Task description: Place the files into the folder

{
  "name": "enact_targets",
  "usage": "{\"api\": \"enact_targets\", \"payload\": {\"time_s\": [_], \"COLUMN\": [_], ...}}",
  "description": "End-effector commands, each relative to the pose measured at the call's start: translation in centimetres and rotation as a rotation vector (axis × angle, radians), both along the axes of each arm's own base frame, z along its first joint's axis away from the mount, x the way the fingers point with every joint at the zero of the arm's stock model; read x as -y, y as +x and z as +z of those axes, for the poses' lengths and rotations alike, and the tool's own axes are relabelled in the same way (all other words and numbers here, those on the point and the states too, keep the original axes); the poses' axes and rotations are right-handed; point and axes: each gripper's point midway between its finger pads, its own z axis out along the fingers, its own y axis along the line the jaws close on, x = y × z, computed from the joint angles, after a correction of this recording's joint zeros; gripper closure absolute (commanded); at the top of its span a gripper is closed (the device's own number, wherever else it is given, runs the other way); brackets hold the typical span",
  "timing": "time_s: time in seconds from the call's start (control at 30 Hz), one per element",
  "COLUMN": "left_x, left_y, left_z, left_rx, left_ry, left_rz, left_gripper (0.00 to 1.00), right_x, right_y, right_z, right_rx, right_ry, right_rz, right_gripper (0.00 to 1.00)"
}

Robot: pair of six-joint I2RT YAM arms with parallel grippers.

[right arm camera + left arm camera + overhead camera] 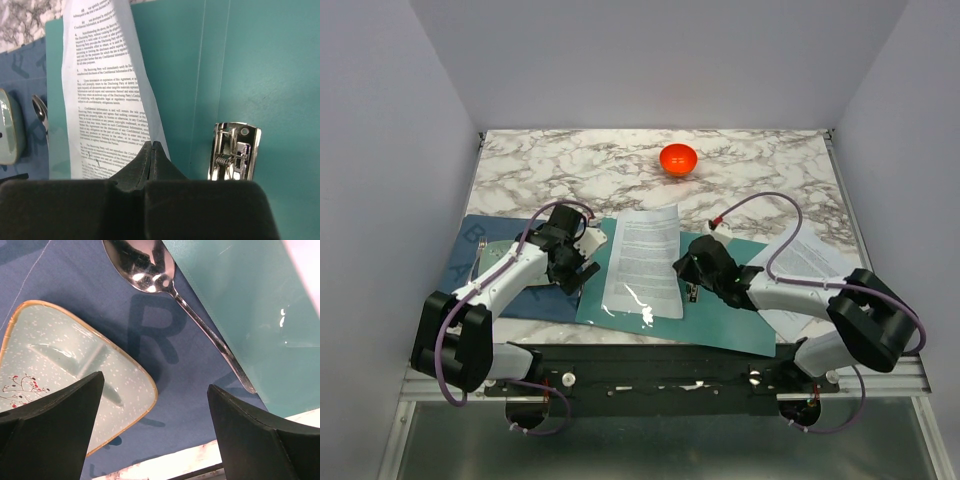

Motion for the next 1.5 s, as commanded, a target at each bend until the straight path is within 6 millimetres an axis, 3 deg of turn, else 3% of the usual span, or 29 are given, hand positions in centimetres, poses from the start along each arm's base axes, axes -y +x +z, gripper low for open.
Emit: {"api": "enact_targets", "payload": {"time_s": [0.0, 0.23, 0.6, 0.7, 0.97, 1.2, 1.33, 1.47], "left_x": [0.3, 0.5, 0.2, 0.2, 0.2, 0.4, 0.1, 0.2], "left_y": [-0.1, -0.5, -0.6, -0.7, -0.6, -0.5, -0.4, -0.4], "left_z": [0.2, 0.0, -0.2, -0.3, -0.3, -0.2, -0.1, 0.2], "left_rx": [0.008, -0.004, -0.002, -0.003, -0.001, -0.001, 0.007, 0.01], "left_ry": [-0.005, -0.005, 0.012, 0.013, 0.014, 0.01, 0.035, 0.025], "left_rz": [-0.037, -0.045, -0.045, -0.044, -0.04, -0.038, -0.041, -0.043], "left_gripper": [0.01, 0.01, 0.01, 0.01, 0.01, 0.01, 0.01, 0.01], "right_x": [-2.1, -2.9, -5.8, -5.7, -3.0, -6.2, -8.4, -9.0], "right_y": [-0.6, -1.4, -2.1, -2.5, -4.1, -4.5, -3.7, -3.1], "right_z": [0.1, -0.9, -2.3, -2.2, -3.3, -3.5, -2.9, -2.8], "right_rx": [0.0, -0.025, -0.053, -0.056, -0.06, -0.044, -0.017, -0.002], "right_ry": [0.054, 0.054, 0.073, 0.071, 0.026, 0.071, 0.074, 0.038], "right_rz": [0.025, 0.025, 0.119, 0.126, 0.12, 0.28, 0.351, 0.375], "right_gripper": [0.99, 0.99, 0.99, 0.99, 0.99, 0.99, 0.99, 0.99]}}
